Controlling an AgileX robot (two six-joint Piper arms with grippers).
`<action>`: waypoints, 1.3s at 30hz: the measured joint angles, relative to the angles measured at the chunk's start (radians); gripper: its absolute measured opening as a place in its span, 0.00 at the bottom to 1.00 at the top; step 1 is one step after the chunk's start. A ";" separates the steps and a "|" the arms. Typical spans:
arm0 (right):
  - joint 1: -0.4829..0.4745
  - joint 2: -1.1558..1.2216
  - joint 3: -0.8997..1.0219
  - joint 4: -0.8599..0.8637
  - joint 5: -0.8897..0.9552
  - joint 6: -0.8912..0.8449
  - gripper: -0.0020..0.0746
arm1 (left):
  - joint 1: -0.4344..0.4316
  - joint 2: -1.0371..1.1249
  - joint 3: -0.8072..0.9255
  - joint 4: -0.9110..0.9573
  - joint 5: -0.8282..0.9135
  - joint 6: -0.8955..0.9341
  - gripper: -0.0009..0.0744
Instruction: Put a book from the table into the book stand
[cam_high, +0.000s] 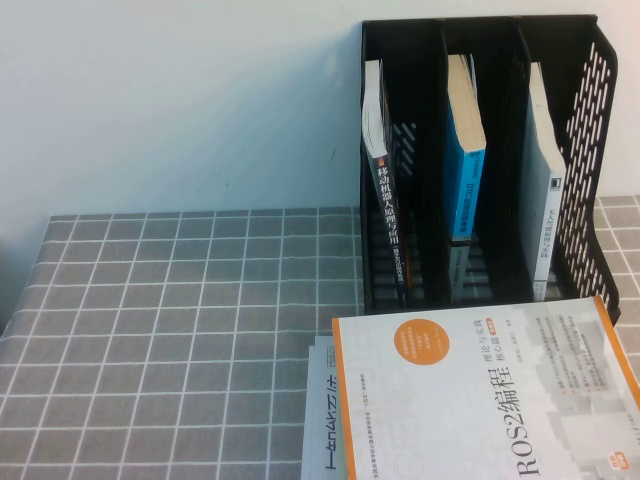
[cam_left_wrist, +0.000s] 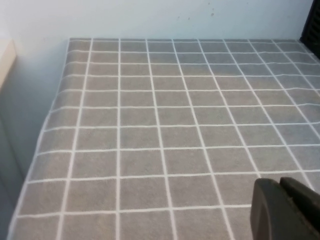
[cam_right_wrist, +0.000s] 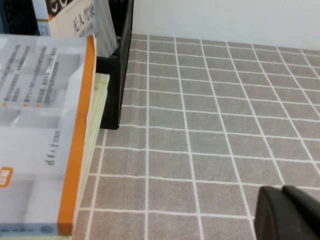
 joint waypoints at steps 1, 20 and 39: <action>0.000 0.000 0.000 -0.002 -0.007 -0.004 0.02 | 0.000 0.000 0.000 0.014 -0.005 0.000 0.01; 0.000 0.000 0.008 0.031 -0.849 0.039 0.02 | 0.000 0.000 0.004 0.008 -0.682 -0.002 0.01; 0.000 0.129 -0.467 0.216 0.073 -0.152 0.02 | 0.000 0.083 -0.371 -0.108 -0.372 -0.075 0.01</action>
